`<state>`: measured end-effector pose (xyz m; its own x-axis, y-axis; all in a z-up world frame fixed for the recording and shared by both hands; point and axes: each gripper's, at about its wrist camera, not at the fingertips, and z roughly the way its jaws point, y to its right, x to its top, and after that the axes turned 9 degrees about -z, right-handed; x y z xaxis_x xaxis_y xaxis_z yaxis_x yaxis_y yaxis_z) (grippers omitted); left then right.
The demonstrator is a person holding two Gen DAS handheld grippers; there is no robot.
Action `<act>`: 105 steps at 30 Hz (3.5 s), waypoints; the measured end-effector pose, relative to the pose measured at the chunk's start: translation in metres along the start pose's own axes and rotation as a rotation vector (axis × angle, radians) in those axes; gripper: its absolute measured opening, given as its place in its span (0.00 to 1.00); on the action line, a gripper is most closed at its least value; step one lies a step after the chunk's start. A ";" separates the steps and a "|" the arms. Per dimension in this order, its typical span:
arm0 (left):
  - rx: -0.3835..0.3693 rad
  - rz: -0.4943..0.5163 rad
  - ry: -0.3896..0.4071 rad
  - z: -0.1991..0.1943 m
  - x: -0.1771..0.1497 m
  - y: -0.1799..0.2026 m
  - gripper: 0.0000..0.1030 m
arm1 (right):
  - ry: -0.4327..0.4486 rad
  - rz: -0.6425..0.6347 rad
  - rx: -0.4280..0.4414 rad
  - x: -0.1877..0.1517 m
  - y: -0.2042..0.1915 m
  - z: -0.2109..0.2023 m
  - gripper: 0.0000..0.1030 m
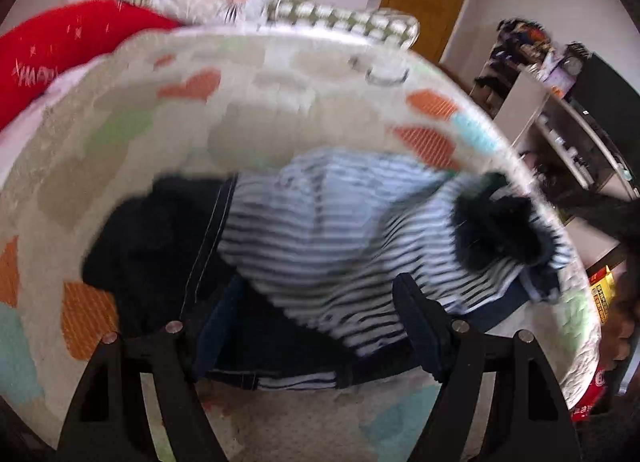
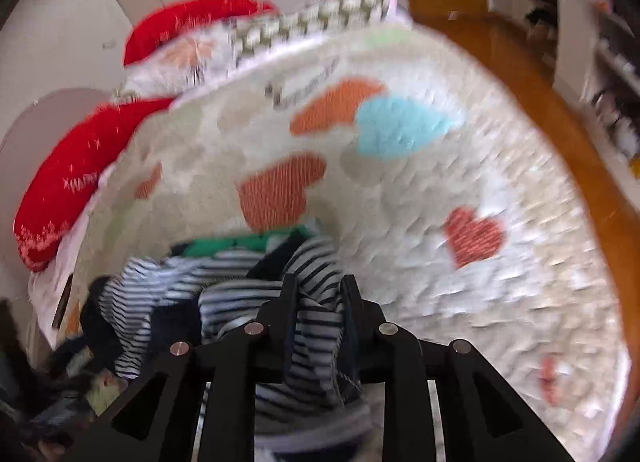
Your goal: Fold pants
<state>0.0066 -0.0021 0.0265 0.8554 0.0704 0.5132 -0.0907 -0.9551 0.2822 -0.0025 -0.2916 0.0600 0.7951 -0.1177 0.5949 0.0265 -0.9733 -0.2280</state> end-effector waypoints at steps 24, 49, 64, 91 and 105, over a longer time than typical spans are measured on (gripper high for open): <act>-0.129 -0.086 0.068 -0.036 0.008 -0.012 0.75 | 0.019 -0.035 0.018 0.004 -0.046 -0.010 0.21; -0.297 0.043 -0.215 0.052 0.058 0.108 0.71 | -0.021 -0.089 0.026 -0.061 -0.040 -0.011 0.13; -0.204 0.027 -0.018 -0.005 0.059 0.059 0.71 | 0.084 -0.144 0.046 -0.045 -0.051 -0.044 0.14; 0.150 -0.135 0.237 -0.076 0.026 -0.049 0.86 | -0.060 -0.306 0.118 -0.012 -0.152 -0.017 0.50; 0.065 -0.346 0.142 -0.053 0.024 -0.127 0.86 | -0.238 -0.309 0.234 0.014 -0.203 0.038 0.56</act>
<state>0.0117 0.1358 0.0463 0.7501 0.4270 0.5051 0.2277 -0.8837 0.4089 0.0263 -0.0885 0.0859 0.8446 0.2467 0.4752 0.3992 -0.8816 -0.2519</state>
